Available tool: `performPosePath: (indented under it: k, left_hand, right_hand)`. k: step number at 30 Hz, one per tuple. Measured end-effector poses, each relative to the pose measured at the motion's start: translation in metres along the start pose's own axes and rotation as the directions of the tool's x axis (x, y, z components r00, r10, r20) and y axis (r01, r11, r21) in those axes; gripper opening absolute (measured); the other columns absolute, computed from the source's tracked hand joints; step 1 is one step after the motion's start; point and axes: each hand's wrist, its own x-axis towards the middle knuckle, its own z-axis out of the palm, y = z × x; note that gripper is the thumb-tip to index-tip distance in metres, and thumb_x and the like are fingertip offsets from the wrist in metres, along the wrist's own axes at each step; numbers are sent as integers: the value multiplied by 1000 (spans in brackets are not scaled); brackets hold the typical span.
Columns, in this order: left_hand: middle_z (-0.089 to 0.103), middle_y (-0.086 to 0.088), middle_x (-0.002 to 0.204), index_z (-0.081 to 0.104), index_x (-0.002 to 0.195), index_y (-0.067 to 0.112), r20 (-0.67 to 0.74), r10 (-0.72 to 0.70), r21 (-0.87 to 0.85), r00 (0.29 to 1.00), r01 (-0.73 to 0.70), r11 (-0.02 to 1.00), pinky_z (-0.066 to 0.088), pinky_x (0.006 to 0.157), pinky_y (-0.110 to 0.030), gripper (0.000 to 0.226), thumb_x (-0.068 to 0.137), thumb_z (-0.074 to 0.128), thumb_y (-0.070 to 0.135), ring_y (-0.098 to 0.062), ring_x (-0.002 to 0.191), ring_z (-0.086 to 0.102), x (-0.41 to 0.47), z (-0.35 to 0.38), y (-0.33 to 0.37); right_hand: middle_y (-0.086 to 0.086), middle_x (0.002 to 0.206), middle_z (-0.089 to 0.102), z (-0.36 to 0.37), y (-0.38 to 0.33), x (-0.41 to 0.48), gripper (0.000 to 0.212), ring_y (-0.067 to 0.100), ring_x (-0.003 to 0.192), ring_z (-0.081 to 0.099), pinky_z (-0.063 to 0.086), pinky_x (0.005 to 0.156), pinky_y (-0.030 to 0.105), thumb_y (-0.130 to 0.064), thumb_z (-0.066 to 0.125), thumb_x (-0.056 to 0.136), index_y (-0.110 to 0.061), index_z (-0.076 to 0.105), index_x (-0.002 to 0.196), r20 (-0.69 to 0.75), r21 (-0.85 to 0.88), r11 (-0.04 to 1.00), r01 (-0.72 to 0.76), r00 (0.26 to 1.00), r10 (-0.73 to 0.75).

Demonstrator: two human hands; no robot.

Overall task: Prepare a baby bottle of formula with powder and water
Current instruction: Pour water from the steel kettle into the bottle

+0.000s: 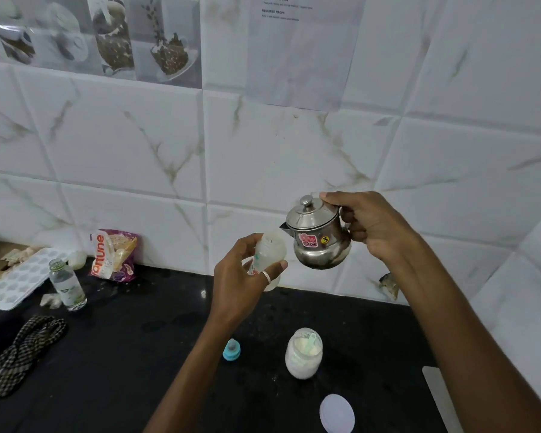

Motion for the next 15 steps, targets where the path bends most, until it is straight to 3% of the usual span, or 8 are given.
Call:
performPosePath:
  k: [3, 10, 13, 15]
  left_hand:
    - [64, 17, 124, 60, 133, 27, 15, -9, -10, 1000, 9, 1000, 52, 94, -16, 60, 79, 88, 30, 3, 114, 61, 3, 6, 4]
    - [64, 25, 120, 59, 131, 32, 53, -22, -16, 998, 23, 1000, 51, 90, -12, 58, 81, 88, 30, 14, 110, 60, 6, 26, 9]
    - [64, 28, 115, 57, 124, 38, 80, -36, -16, 996, 37, 999, 52, 84, -8, 54, 81, 88, 28, 19, 107, 59, 3, 40, 5]
    - [65, 28, 115, 57, 123, 39, 93, -42, -13, 995, 43, 999, 51, 83, -6, 54, 81, 88, 26, 20, 106, 59, -2, 48, 2]
  right_hand:
    - [-5, 58, 33, -8, 14, 4, 23, 10, 48, 21, 16, 46, 25, -36, 81, 79, -20, 65, 78, -6, 167, 986, -21, 1000, 22]
    - [-4, 61, 28, -34, 46, 2, 34, 8, 46, 21, 18, 37, 20, -33, 78, 84, -24, 60, 56, -101, 397, 918, -6, 994, 50]
    - [-6, 56, 35, -47, 64, -3, 47, 6, 39, 31, 25, 33, 16, -30, 75, 89, -23, 61, 45, -148, 453, 891, 1, 986, 74]
    - [-9, 51, 44, -56, 78, -4, 44, 4, 36, 40, 30, 33, 13, -27, 74, 91, -22, 65, 48, -173, 474, 880, 10, 981, 82]
